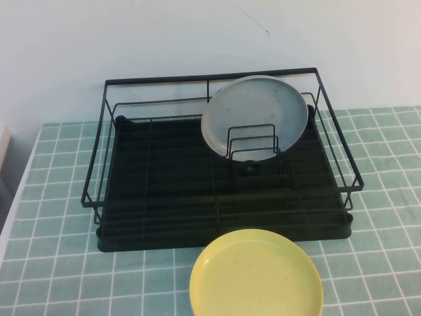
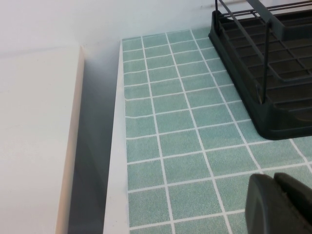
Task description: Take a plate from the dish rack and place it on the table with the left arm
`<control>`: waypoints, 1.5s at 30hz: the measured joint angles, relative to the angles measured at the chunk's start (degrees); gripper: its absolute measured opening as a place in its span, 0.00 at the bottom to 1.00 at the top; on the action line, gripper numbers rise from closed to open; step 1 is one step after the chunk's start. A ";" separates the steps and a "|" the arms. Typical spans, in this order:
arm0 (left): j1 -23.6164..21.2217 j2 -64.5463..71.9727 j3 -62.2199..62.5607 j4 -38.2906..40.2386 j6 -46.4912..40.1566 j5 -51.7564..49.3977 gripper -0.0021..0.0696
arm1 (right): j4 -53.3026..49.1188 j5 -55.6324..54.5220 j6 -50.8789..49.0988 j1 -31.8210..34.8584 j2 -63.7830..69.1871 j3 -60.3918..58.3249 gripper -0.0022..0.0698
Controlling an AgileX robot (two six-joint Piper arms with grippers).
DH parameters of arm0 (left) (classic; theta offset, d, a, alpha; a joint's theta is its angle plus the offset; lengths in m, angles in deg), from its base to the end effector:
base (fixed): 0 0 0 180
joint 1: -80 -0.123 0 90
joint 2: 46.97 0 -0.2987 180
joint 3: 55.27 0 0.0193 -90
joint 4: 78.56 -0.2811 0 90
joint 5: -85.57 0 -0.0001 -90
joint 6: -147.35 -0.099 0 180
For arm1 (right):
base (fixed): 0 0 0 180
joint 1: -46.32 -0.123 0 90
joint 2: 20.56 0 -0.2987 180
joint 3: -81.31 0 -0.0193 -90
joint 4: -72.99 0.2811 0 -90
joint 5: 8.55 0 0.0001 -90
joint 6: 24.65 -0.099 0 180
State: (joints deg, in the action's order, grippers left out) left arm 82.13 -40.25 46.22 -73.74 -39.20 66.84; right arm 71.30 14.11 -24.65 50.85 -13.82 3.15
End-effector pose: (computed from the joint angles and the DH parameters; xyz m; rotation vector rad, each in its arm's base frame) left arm 0.0778 -0.0056 0.1767 0.0842 1.8114 -0.0263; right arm 0.0757 -0.0071 0.1723 0.0565 1.8771 -0.0837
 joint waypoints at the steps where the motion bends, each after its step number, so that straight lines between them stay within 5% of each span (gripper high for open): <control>1: 0.00 0.00 0.00 0.00 0.00 0.00 0.02 | 0.00 0.00 0.00 0.00 0.00 0.00 0.03; 45: 0.00 0.00 0.00 -0.29 -1.91 0.61 0.02 | 0.00 0.00 0.00 0.00 0.00 0.00 0.03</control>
State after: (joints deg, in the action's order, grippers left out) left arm 82.13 -40.25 46.22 -74.04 -41.11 67.44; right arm 71.30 14.11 -24.65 50.85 -13.82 3.15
